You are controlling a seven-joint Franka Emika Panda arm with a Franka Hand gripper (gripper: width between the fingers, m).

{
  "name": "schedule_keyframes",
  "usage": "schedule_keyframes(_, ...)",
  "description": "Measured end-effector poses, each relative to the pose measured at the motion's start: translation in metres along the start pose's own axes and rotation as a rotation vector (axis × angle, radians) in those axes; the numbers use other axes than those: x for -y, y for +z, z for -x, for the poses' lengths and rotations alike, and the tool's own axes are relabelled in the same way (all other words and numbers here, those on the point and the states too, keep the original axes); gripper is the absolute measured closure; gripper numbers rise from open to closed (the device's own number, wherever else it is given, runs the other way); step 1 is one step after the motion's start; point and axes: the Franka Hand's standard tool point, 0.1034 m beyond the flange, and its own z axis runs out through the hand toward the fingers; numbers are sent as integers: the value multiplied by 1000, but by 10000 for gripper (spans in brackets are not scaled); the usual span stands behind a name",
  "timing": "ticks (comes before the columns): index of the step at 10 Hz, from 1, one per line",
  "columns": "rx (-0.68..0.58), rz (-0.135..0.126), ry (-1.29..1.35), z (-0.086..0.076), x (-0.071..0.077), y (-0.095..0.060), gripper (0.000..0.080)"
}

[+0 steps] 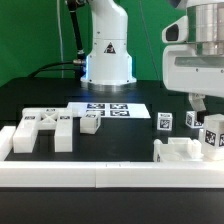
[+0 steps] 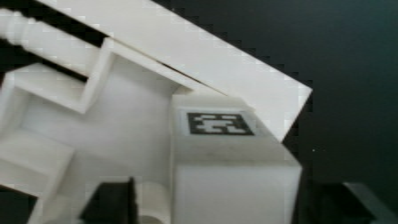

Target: Assemble chair

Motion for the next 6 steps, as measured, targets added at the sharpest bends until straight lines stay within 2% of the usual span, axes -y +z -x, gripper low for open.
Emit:
schedule_keyframes(1,5,8,-42,2,-1,0,202)
schedule_keyframes(2,6,12,-94,3,-1,0,202)
schedule_keyframes(3,7,16,-213,5,0,0,160)
schedule_keyframes(6,17,25,-500,12,1,1,153)
